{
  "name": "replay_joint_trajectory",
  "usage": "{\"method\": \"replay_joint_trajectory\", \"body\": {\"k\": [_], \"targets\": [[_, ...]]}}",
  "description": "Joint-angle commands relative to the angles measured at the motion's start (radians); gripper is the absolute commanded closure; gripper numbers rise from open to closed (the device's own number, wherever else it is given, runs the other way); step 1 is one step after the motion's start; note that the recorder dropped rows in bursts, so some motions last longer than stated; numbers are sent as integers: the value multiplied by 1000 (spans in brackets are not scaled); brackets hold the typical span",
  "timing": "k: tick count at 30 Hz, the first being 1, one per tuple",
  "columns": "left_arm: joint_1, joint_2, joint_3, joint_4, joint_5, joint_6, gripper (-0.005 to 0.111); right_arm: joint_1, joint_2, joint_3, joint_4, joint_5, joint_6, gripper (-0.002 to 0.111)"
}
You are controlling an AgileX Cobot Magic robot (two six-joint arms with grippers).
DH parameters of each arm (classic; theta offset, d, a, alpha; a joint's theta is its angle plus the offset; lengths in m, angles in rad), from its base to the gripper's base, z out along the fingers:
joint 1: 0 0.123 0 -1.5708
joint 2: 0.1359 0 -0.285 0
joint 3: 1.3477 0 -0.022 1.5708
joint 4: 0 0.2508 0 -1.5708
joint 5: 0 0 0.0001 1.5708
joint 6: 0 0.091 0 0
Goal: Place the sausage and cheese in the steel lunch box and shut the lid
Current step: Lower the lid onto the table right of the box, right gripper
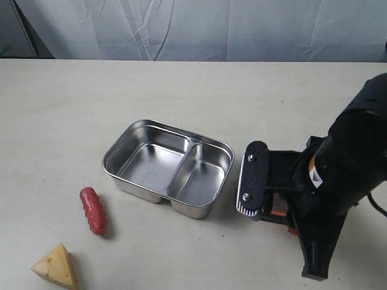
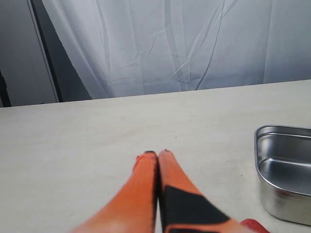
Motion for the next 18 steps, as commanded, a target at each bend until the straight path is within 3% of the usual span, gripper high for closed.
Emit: {"method": "replay_joint_trajectory", "body": {"k": [1,11,13,18], "targets": [[-3,-6,5,0,-7,-2,107,31,28,31,56,-66,4,109],[-3,-6,5,0,-7,-2,107,43,98,38,124,-150,11,107],[-3,-6,5,0,-7,-2,107,43,105,38,142,-150,11,97],[-3,-6,5,0,-7,-2,107,43,109,38,197,-150,11,60]]}}
